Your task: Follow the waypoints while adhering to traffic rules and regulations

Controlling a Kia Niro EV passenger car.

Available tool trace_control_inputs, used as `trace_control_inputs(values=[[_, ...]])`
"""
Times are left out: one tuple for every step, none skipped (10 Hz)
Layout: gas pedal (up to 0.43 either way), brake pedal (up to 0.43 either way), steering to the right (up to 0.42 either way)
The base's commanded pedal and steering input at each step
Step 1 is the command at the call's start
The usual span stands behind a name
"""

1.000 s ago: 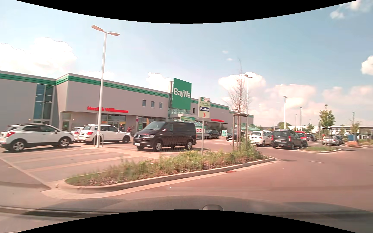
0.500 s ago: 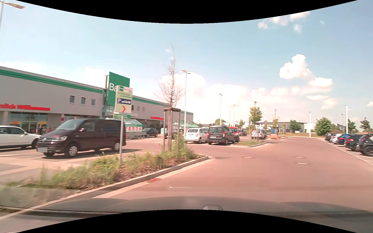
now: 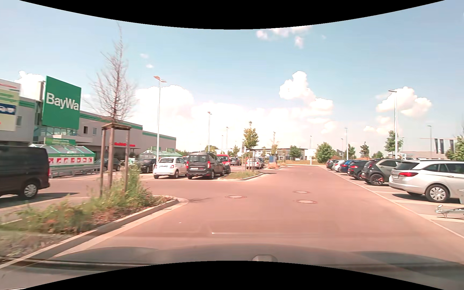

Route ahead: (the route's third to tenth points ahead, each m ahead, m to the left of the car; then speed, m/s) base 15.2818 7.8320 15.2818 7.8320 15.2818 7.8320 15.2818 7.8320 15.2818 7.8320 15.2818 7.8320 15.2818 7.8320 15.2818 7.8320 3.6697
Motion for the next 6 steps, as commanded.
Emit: trace_control_inputs(values=[[0.098,0.0,0.429],[0.098,0.0,0.366],[0.087,0.0,0.292],[0.087,0.0,0.215],[0.079,0.0,0.167],[0.059,0.0,0.105]])
